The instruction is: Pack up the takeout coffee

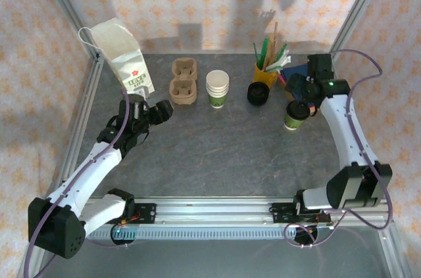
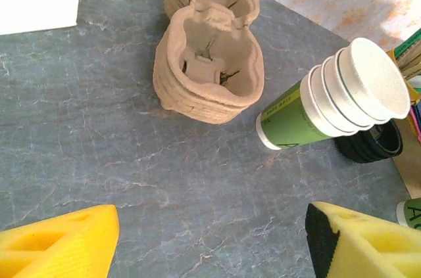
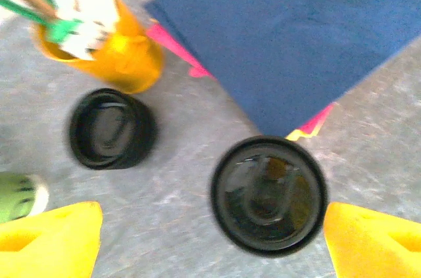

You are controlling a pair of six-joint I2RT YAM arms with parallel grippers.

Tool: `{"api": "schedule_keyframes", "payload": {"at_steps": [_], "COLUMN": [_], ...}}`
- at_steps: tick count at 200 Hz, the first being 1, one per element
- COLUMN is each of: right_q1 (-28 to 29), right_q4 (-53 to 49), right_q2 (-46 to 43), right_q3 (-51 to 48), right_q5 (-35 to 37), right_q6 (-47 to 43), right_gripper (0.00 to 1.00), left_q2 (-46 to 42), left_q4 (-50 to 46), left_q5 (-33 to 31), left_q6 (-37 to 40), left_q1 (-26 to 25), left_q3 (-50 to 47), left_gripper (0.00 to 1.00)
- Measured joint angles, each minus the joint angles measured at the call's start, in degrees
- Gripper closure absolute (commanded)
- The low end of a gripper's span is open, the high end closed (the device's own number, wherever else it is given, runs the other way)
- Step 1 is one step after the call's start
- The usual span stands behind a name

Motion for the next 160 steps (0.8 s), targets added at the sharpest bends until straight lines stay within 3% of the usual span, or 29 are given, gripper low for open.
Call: {"api": "schedule_keyframes", "payload": {"at_steps": [44,82,120,160], "right_q1": [0.02,0.37,4.83,11.69], "right_q4": [11.87,20.63,25.53,30.12], "right_q2": [-8.98,-8.46,-4.98,-1.18], "right_q3": [-6.56,-13.79,-15.89,-15.98], "right_q5": [-18.18,-31.23,-34.4,-31.01], "right_q6": [3.06,7.26,9.33,8.31], "right_gripper": [0.11,0.09,0.08,0.09], "left_q2": [1.11,2.58,4.17,7.13], "left_q4": [-0.02,0.09,0.13,0.48], "left_q5": [-0.39,-1.09,-1.16,-1.18], "left_q6": [0.0,-0.15,-0.63,-1.18], "left_q1": [0.0,0.0,0.0,0.0], "left_q3": [2.05,3.52,3.85,4.81], "left_gripper": [0.24,0.24,0.24,0.24]}}
